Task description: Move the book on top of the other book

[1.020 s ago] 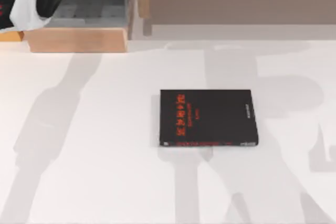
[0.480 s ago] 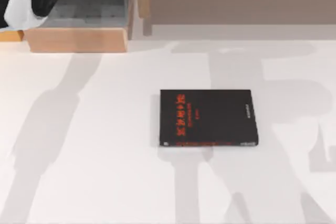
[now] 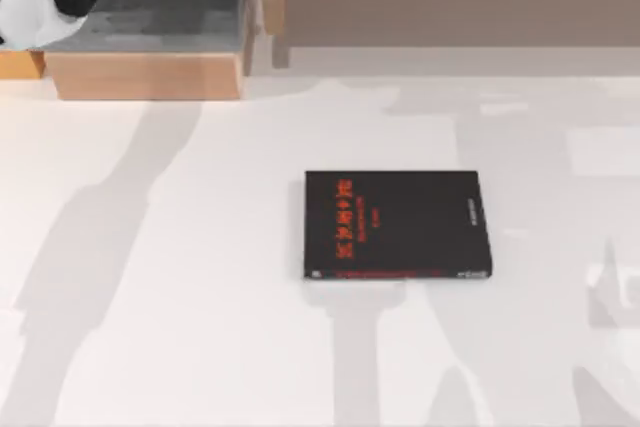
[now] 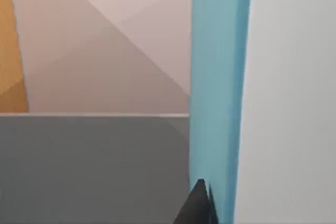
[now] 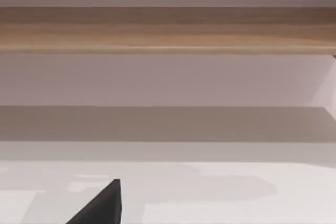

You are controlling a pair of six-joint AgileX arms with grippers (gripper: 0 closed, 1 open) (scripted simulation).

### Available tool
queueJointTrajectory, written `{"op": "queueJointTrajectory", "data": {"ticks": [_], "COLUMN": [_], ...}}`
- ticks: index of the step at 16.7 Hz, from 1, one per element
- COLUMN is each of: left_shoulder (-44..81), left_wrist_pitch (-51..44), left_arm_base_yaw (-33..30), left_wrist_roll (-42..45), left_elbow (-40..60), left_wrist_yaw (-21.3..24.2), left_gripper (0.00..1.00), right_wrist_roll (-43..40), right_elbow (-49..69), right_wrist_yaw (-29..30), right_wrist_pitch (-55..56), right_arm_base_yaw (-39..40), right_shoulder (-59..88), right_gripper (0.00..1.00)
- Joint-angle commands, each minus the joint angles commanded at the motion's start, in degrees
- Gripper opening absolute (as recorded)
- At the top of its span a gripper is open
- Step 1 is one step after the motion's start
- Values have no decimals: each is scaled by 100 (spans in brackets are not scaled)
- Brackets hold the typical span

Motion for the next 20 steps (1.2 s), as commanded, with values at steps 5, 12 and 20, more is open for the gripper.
{"op": "queueJointTrajectory", "data": {"ticks": [5, 12, 20], "left_shoulder": [-1217, -2017, -288], "left_wrist_pitch": [-373, -1316, -2590], "left_arm_base_yaw": [-793, -2429, -4114], "left_wrist_roll": [932, 2631, 4167], "left_elbow": [-78, -460, -1251], "left_wrist_yaw": [-978, -2448, -3233], "left_gripper": [0, 0, 0], "right_wrist_roll": [0, 0, 0], "right_elbow": [0, 0, 0], "right_wrist_yaw": [0, 0, 0], "right_wrist_pitch": [0, 0, 0], "right_arm_base_yaw": [0, 0, 0], "right_shoulder": [0, 0, 0], "right_gripper": [100, 100, 100]}}
